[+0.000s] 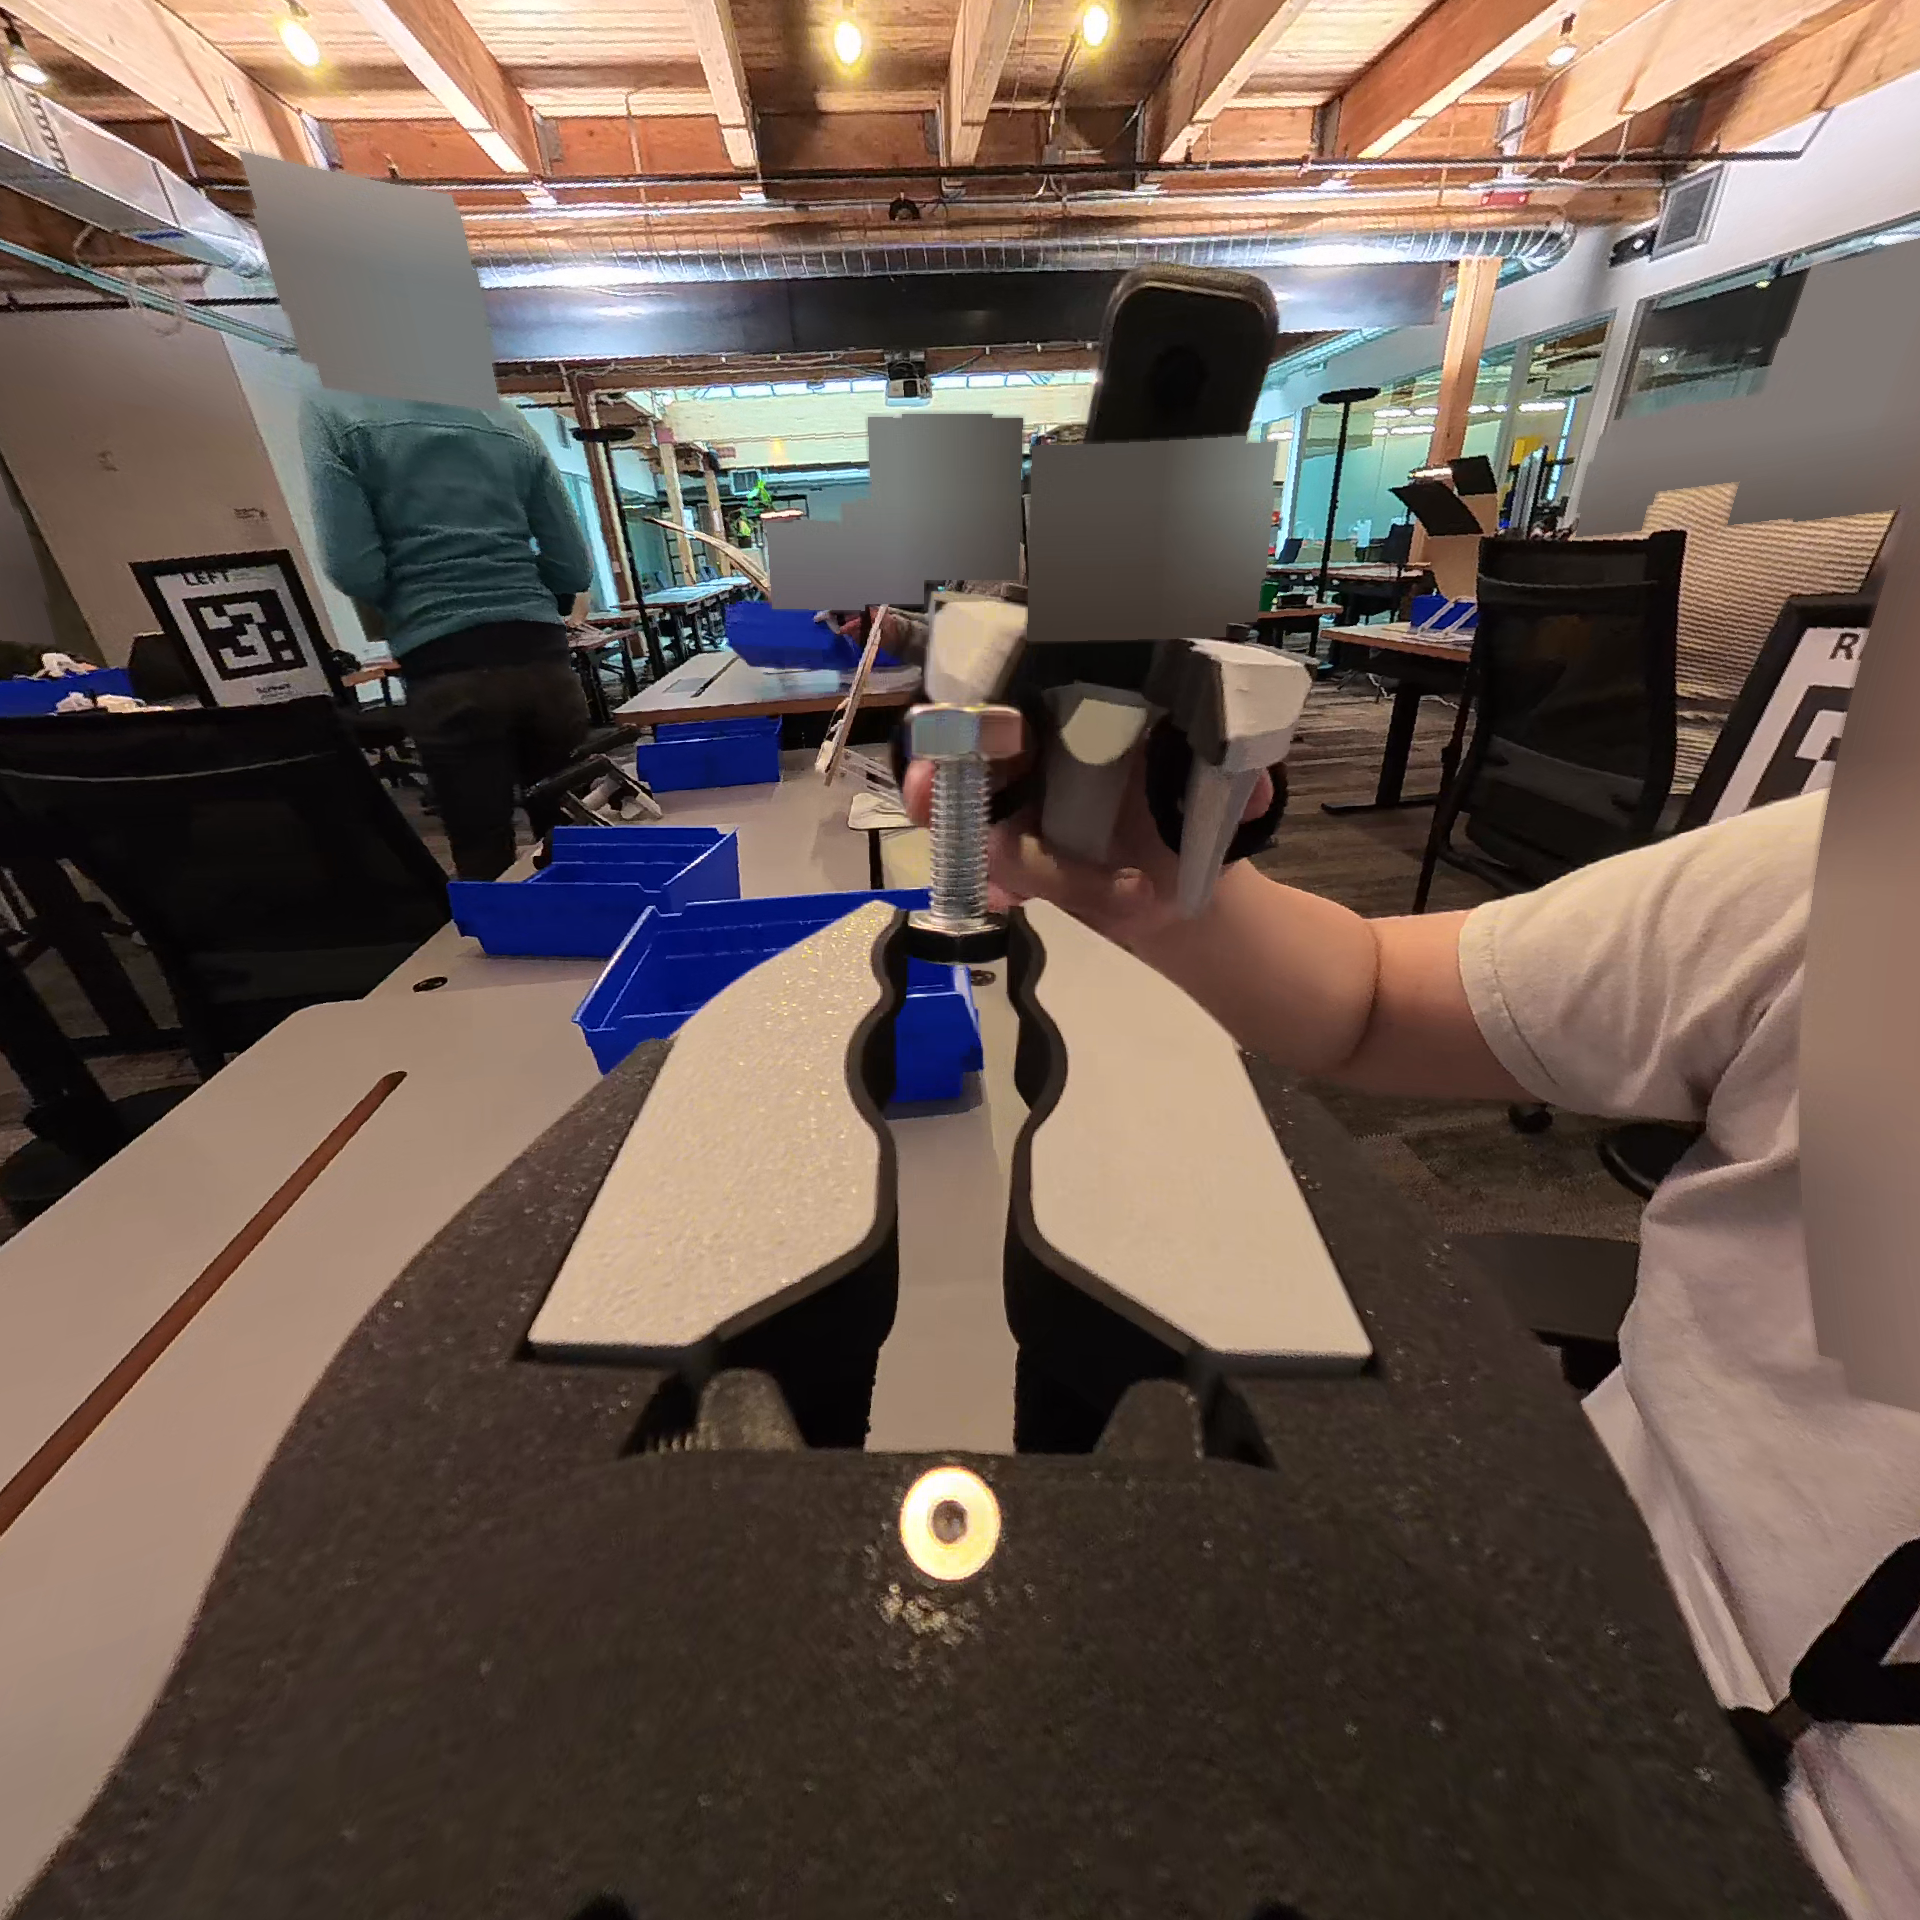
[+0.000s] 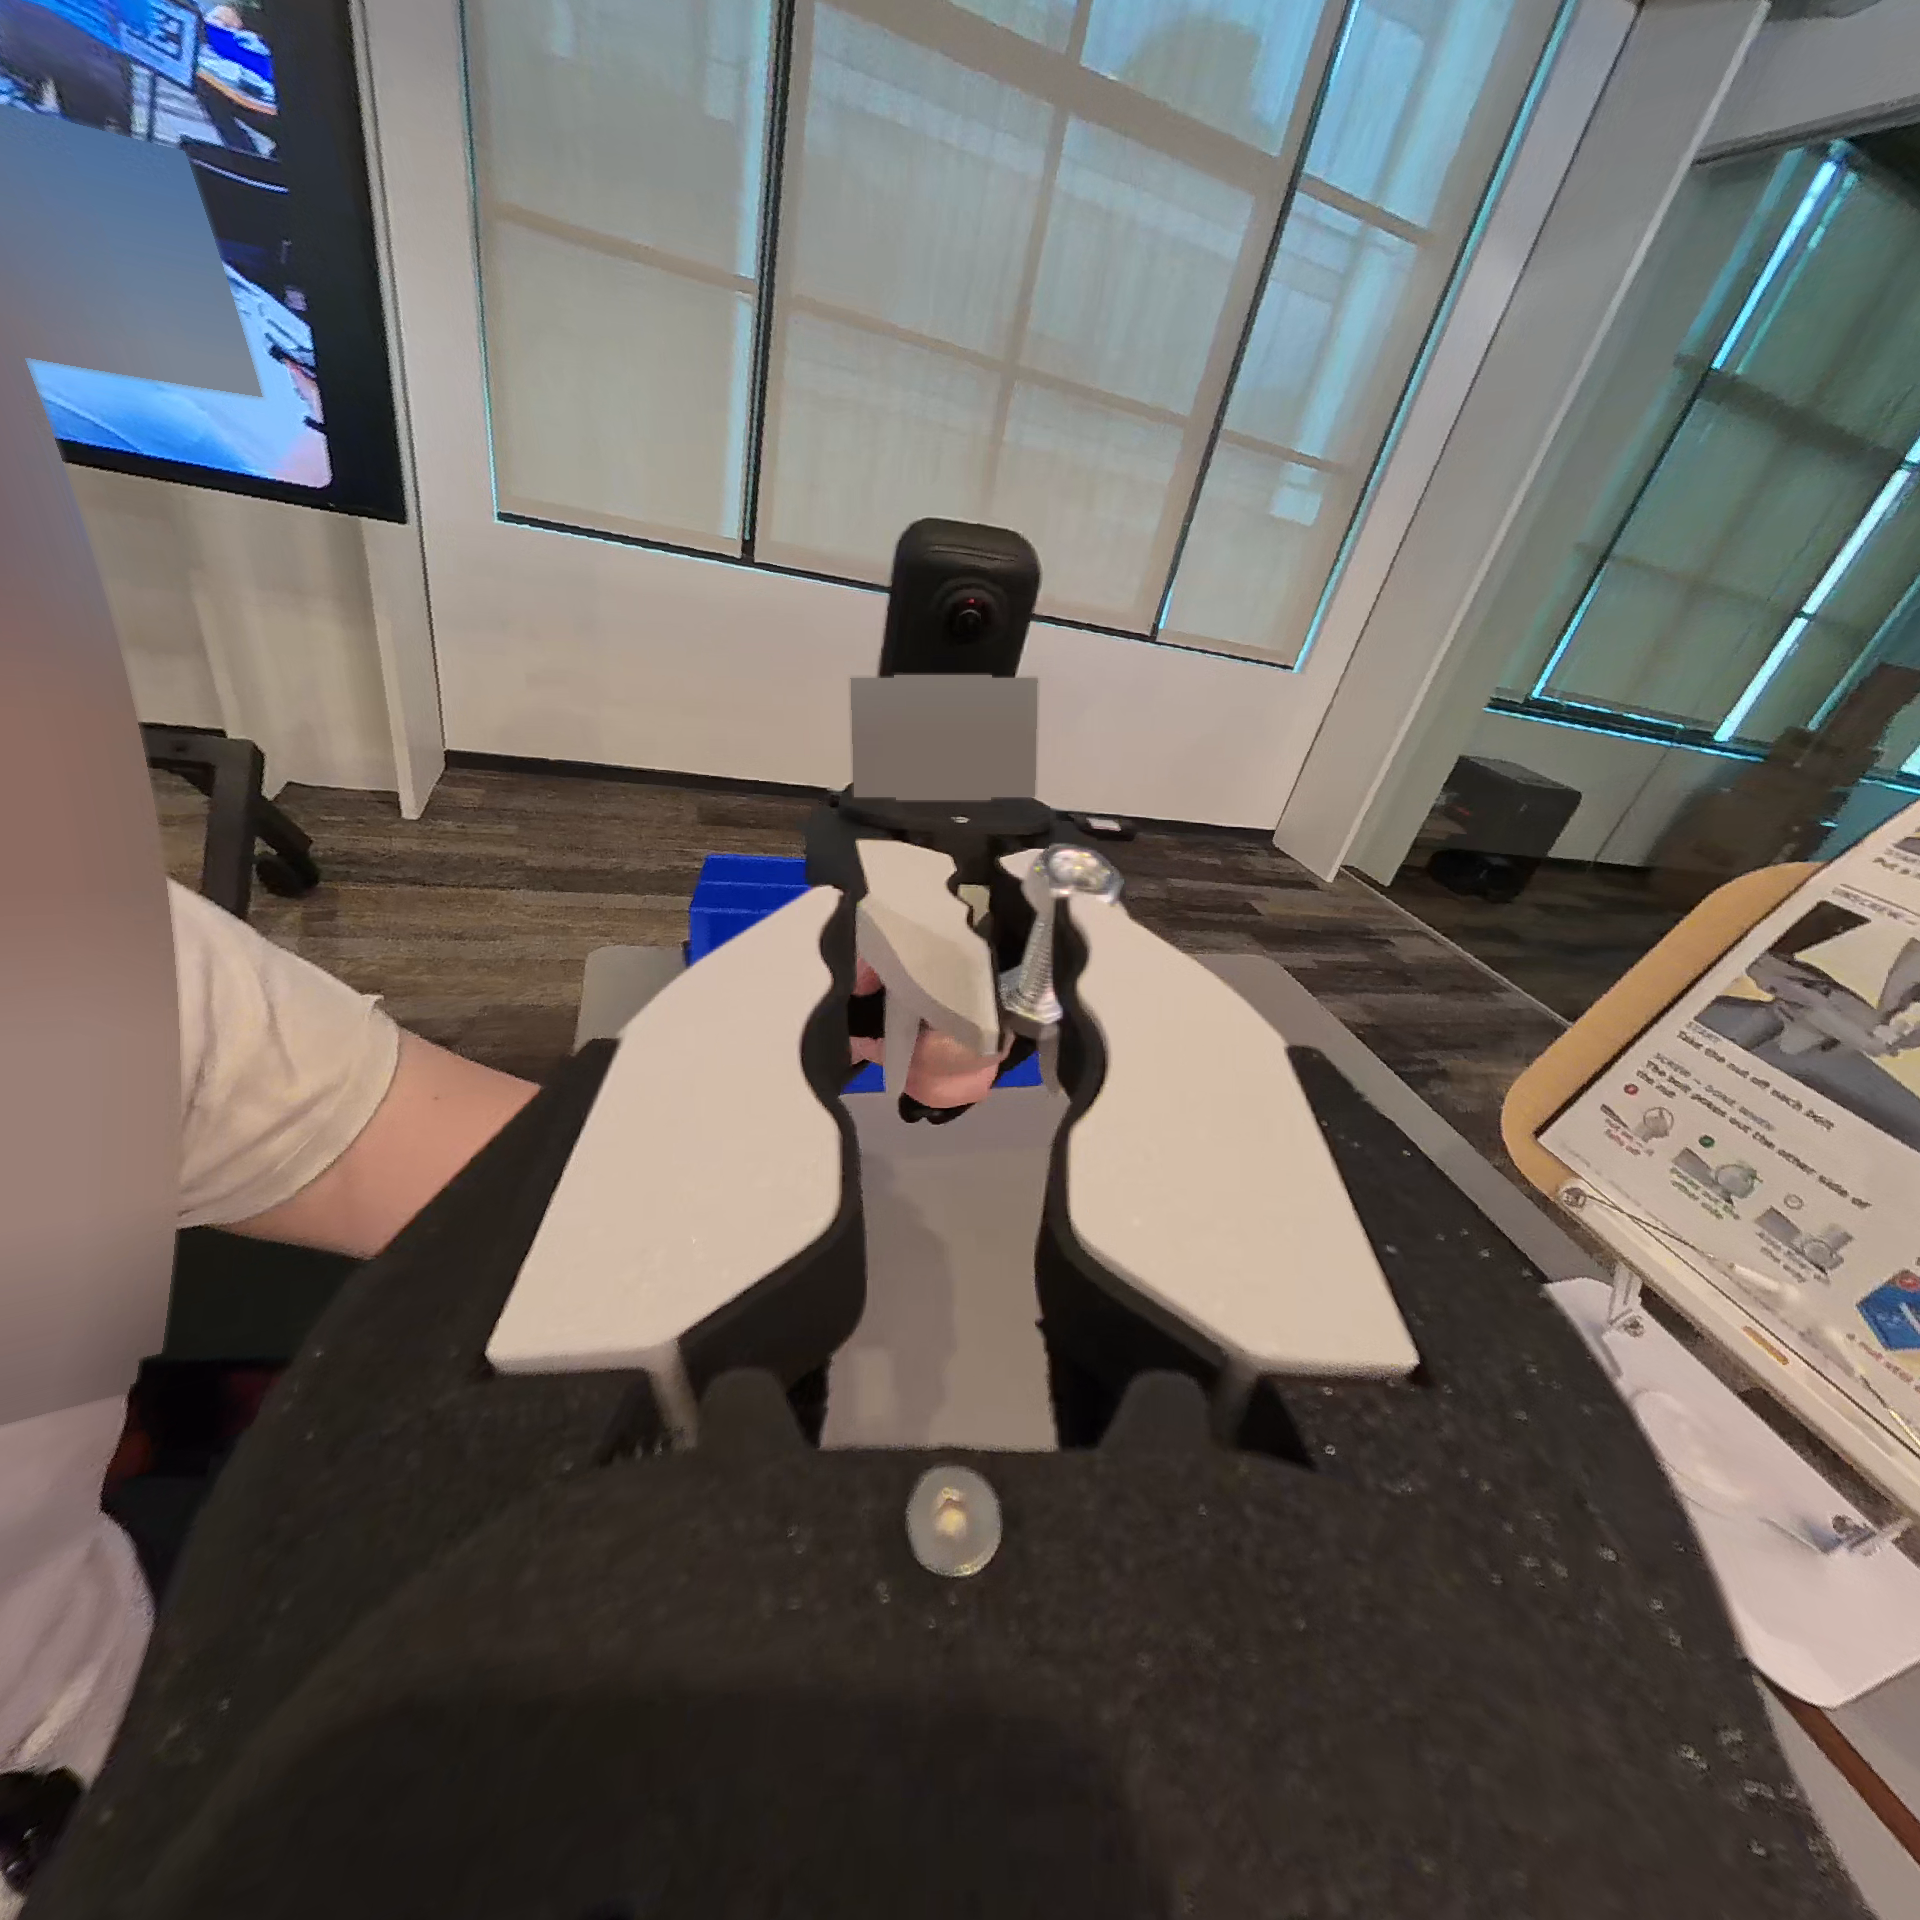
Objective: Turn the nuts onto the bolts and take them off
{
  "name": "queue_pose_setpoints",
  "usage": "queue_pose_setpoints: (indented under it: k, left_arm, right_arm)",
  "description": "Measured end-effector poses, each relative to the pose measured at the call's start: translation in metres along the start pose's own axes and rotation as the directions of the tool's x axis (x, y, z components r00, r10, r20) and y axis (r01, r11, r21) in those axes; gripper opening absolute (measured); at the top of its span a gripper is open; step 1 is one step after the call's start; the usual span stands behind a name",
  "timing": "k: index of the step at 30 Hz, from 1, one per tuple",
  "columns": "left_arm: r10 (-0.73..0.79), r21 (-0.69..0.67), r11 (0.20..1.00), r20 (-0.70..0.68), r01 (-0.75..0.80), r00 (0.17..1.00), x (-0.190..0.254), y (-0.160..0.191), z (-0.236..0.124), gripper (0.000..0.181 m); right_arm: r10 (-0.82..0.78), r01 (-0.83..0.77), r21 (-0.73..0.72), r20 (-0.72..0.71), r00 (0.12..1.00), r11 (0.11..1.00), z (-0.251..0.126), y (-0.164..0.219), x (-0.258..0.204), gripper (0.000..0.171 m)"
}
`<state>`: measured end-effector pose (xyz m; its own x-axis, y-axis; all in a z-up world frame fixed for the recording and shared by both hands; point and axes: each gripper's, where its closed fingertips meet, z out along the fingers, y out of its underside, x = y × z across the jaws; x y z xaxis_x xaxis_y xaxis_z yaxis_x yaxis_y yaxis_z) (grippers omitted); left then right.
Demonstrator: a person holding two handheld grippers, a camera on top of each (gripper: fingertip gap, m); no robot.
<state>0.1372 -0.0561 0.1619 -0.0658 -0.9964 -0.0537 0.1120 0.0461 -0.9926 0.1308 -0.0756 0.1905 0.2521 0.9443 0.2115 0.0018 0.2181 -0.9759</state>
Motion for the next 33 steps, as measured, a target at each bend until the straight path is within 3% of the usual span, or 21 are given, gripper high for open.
queue_pose_setpoints:
  k: [8,11,15,20,25,33]
  left_arm:
    - [0.004,-0.006,1.000,0.013,-0.004,1.000,-0.001,0.002,0.002,0.018]
    - [-0.013,0.019,1.000,0.020,0.012,1.000,-0.005,-0.002,-0.002,0.018]
    - [-0.004,0.006,1.000,-0.007,0.004,1.000,0.001,-0.001,0.000,0.018]
    - [0.003,-0.002,1.000,0.010,-0.003,1.000,-0.001,0.000,0.001,0.018]
    - [-0.003,0.013,1.000,0.006,0.003,1.000,0.000,-0.003,-0.001,0.018]
    - [-0.020,0.050,0.999,0.032,0.019,0.999,-0.005,-0.008,-0.006,0.018]
  right_arm:
    - [0.001,-0.001,-0.023,-0.003,1.000,1.000,0.008,0.004,0.004,0.050]
    - [-0.023,0.023,-0.014,0.004,1.000,1.000,0.001,0.002,-0.003,0.037]
    - [-0.035,0.034,-0.006,-0.039,0.999,0.999,0.006,-0.002,0.008,0.048]
    - [0.001,0.000,-0.032,0.007,1.000,0.999,0.013,0.004,0.002,0.054]
    - [-0.014,0.014,-0.026,-0.020,1.000,1.000,0.004,0.003,0.004,0.045]
    - [-0.006,0.006,-0.036,-0.011,1.000,0.999,0.014,0.003,0.006,0.049]
